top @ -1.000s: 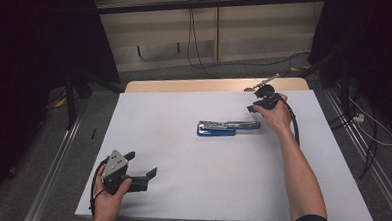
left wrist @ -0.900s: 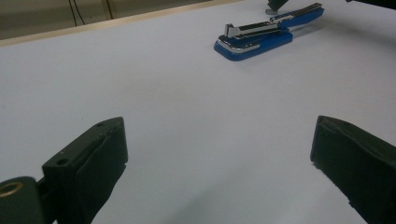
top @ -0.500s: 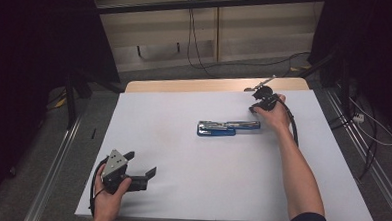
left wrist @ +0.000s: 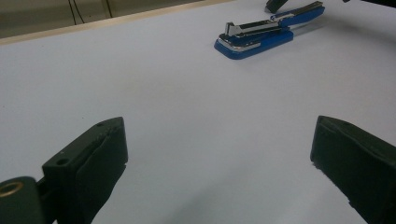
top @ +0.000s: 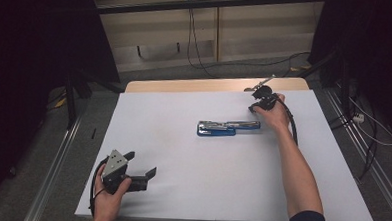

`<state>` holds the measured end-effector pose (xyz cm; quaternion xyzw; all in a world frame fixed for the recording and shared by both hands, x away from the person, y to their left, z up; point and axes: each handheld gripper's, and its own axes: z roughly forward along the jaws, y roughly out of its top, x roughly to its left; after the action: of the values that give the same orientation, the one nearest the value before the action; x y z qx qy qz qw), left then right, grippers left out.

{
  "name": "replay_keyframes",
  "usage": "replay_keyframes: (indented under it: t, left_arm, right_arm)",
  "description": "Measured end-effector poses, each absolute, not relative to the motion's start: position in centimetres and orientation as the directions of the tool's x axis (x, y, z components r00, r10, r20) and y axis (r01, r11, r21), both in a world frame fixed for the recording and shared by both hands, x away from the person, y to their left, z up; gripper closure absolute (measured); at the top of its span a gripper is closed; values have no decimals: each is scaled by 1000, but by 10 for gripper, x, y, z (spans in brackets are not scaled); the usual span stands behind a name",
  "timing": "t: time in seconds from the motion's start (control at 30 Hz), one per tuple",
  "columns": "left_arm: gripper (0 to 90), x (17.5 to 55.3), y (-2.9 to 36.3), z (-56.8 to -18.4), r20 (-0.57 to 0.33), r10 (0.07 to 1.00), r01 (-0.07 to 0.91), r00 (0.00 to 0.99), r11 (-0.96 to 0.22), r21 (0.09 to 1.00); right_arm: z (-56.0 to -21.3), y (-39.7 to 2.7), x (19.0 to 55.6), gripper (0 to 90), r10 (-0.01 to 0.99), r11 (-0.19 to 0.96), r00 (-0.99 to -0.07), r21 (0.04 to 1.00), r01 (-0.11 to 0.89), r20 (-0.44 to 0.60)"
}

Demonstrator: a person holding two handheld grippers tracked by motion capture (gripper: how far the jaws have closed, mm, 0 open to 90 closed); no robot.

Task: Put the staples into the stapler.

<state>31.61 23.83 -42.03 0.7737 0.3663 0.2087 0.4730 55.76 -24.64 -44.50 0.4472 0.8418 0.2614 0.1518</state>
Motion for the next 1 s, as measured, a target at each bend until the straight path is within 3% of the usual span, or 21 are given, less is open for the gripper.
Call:
replay_keyframes:
  t: [1.0]
  left_arm:
    - [41,317,239,-421,-25,765,371,644,-283,884]
  right_arm:
    - [-437,-249,545,794,824,454,-566,583,674,12]
